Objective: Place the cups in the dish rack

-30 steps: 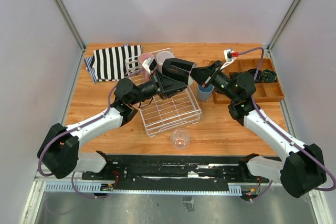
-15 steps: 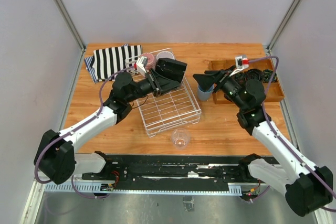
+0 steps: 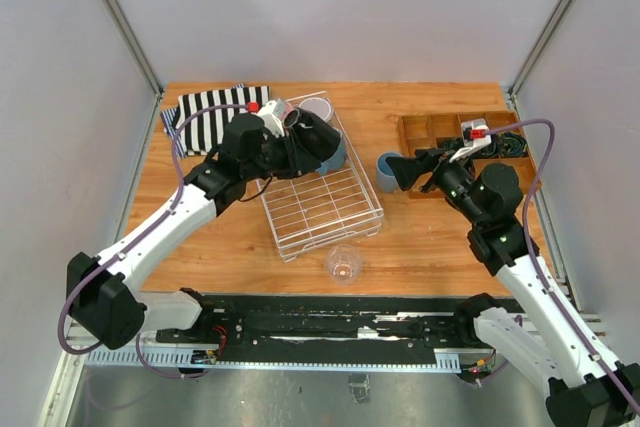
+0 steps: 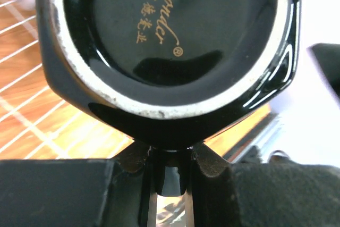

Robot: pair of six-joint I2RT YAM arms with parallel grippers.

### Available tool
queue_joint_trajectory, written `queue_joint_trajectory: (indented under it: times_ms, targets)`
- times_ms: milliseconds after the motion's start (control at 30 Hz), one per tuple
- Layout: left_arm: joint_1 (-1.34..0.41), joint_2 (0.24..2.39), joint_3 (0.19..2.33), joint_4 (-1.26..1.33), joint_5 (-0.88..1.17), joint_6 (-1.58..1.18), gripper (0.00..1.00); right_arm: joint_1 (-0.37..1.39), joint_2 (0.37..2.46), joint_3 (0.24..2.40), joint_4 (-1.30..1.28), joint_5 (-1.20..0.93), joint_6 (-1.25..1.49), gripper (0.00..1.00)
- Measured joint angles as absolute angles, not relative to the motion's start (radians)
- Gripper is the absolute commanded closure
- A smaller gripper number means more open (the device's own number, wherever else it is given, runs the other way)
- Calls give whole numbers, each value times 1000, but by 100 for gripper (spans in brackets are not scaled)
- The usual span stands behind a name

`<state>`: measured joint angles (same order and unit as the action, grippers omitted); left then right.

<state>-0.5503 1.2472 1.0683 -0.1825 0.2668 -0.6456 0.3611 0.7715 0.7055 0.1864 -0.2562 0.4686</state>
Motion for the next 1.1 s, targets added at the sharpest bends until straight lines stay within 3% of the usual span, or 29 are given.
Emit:
queue_joint_trajectory:
  times_ms: [367, 1100]
  targets:
    - [-531, 1370, 1117, -448, 87, -323, 99, 361, 726, 706, 75, -239, 425, 13]
    - [-526, 1559, 1147, -460, -94, -46, 99, 361, 685, 706, -23, -229, 397, 13]
